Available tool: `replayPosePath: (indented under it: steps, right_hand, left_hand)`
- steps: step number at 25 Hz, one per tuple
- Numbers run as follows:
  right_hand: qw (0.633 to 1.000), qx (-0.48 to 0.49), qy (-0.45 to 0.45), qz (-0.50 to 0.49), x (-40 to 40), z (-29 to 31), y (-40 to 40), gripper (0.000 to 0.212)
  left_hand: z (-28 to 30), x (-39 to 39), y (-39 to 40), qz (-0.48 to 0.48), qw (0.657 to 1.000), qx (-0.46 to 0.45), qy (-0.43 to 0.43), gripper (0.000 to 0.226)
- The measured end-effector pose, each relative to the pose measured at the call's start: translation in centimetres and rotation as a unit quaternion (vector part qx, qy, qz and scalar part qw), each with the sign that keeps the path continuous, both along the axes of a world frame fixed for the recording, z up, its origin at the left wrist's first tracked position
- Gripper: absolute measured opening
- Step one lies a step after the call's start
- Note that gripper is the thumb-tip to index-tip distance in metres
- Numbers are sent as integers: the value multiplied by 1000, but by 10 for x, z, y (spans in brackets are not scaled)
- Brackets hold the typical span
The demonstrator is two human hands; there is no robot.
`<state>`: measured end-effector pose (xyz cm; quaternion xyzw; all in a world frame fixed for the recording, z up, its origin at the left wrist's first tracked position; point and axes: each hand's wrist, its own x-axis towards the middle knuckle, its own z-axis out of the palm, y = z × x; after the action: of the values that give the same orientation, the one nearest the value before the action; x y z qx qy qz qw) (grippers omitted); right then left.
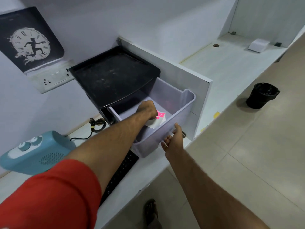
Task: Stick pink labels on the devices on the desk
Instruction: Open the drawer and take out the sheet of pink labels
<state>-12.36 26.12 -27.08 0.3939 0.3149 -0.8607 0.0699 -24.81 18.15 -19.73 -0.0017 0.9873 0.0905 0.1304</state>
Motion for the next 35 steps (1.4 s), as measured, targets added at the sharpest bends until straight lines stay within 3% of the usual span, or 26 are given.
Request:
replayPosePath:
  steps: [2,7,17,19,23,29,32,35]
  right_hand:
    - [1000,2,0,-17,-3,-4,-2,60]
    - [999,-10,3,-42,-10,-9,-7,53]
    - [999,1,-2,-49,-19,-12,-15,59]
    - [999,4,-4,-51,-20,-9,-14,58]
    - [999,18,-5,-44,-23,1,-21,64]
    - [992,104,11,-65,-43,29,-50,54]
    - [990,135,33,-23,-59,38,-74,40]
    - [987,157,20,-28,-78,45,-88,41]
  left_hand:
    - [-11,-8,7,21,999,-8,-32,48]
    - [-34,-20,9,48,997,-36,-40,36]
    - [-25,-18,12,83,996,17,-39,32]
    - [-10,-15,12,65,996,65,-15,33]
    - [32,8,-11,-3,988,104,118,19]
    - [91,45,-65,10,930,215,297,16]
    - [104,47,-94,84,887,336,304,10]
    - [102,37,-117,147,860,404,274,5]
